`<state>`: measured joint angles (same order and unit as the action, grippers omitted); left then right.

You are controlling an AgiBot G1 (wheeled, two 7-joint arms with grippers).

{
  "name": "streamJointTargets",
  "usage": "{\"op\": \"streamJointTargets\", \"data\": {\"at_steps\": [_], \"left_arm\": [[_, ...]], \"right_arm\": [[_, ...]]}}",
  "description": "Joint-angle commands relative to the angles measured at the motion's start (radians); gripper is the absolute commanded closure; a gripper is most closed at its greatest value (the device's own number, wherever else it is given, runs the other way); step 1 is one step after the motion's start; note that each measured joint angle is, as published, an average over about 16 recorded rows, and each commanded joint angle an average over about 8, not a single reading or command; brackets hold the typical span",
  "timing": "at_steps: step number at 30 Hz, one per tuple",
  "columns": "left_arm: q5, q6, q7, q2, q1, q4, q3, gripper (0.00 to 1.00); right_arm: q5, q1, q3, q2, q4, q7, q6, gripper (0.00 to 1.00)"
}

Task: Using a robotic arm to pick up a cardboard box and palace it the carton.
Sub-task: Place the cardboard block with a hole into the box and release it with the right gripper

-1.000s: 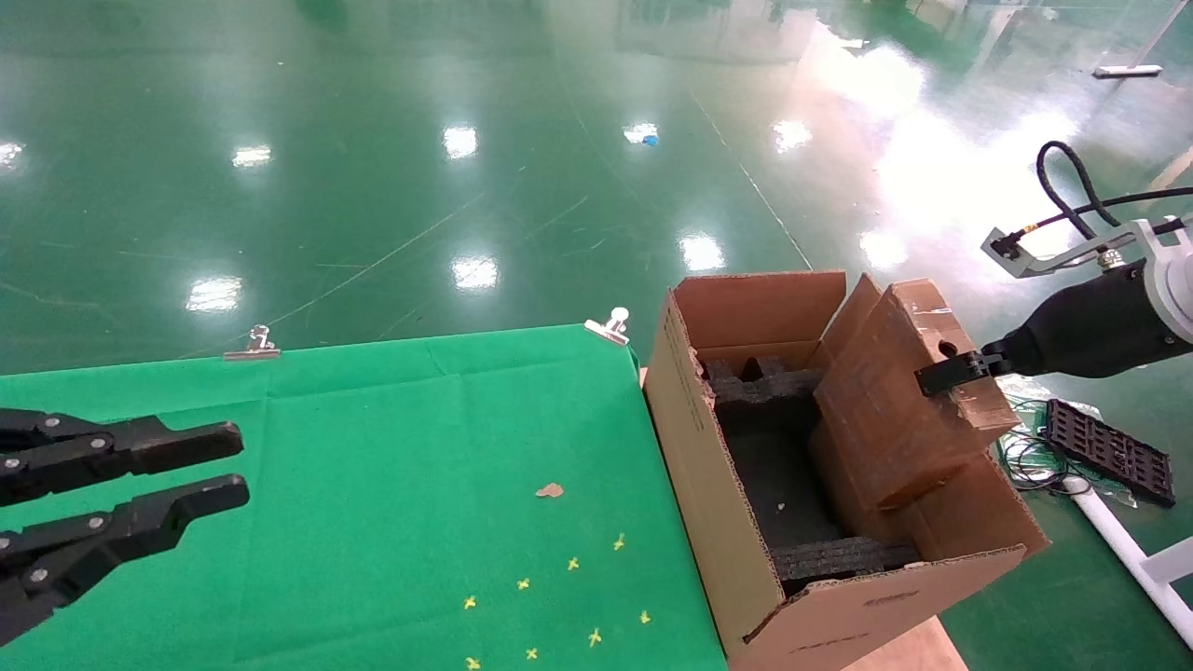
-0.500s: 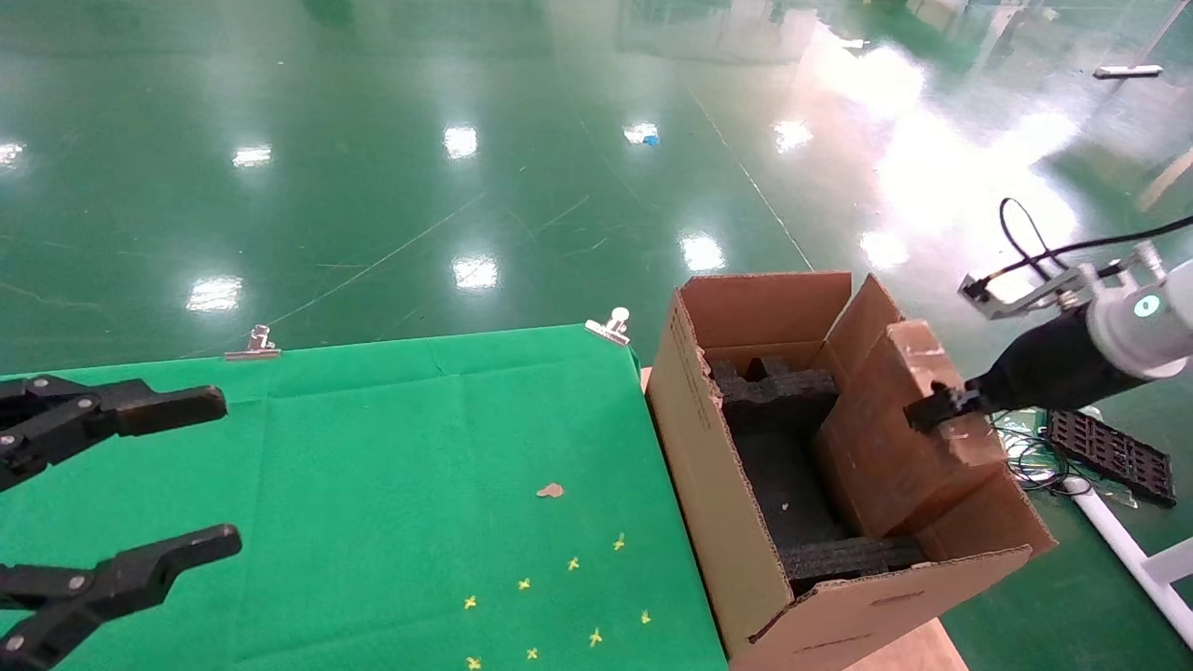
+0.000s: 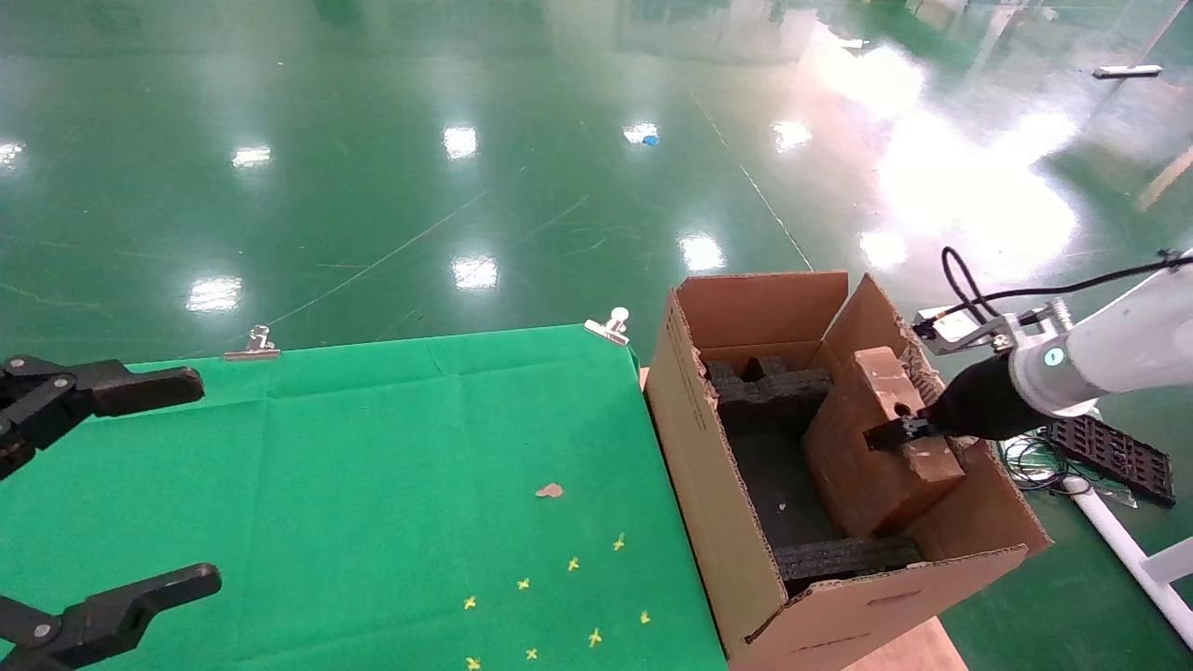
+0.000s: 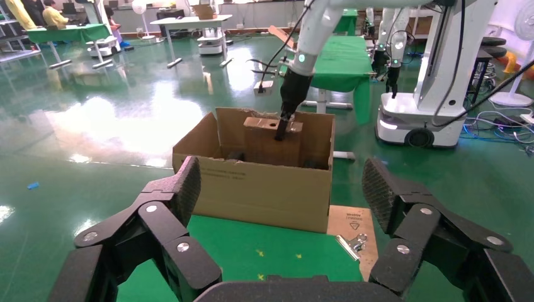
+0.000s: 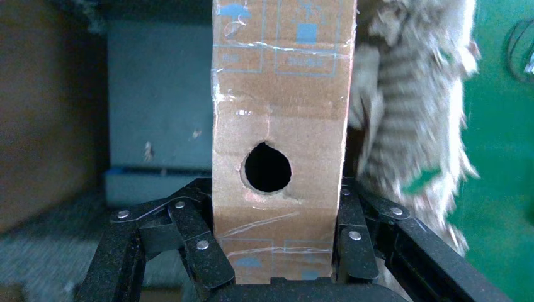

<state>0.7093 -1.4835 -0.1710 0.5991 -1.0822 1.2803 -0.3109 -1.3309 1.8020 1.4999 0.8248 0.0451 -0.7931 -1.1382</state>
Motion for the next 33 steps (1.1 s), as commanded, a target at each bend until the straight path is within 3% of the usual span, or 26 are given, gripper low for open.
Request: {"op": "streamJointTargets", "data": {"at_steps": [1,9,10,17,18,33], "left_arm": [[0.0,0.0,0.0,0.0,0.0,0.0,0.0,0.0],[0.0,0.0,0.0,0.0,0.0,0.0,0.0,0.0],[0.0,0.0,0.0,0.0,0.0,0.0,0.0,0.0],[0.0,0.0,0.0,0.0,0.0,0.0,-0.001,0.0],[-0.001,0.0,0.0,0.0,0.0,0.0,-0.001,0.0],[-0.001,0.001,0.001,-0.001,0.0,0.0,-0.001,0.0]], "right_arm": [[0.02,-0.031,-0.014,0.005,-0.001,0.015,0.039,1.0],[0.019,-0.1,-0.013,0.054,-0.018,0.022,0.119,1.0],[0.02,-0.103,-0.014,0.057,-0.019,0.023,0.124,0.92],[0.022,-0.097,-0.015,0.059,-0.021,0.046,0.13,0.05],[0.023,-0.094,-0.016,0.057,-0.02,0.05,0.128,0.0],[0.0,-0.083,0.0,0.068,-0.04,0.048,0.112,0.0]]}}
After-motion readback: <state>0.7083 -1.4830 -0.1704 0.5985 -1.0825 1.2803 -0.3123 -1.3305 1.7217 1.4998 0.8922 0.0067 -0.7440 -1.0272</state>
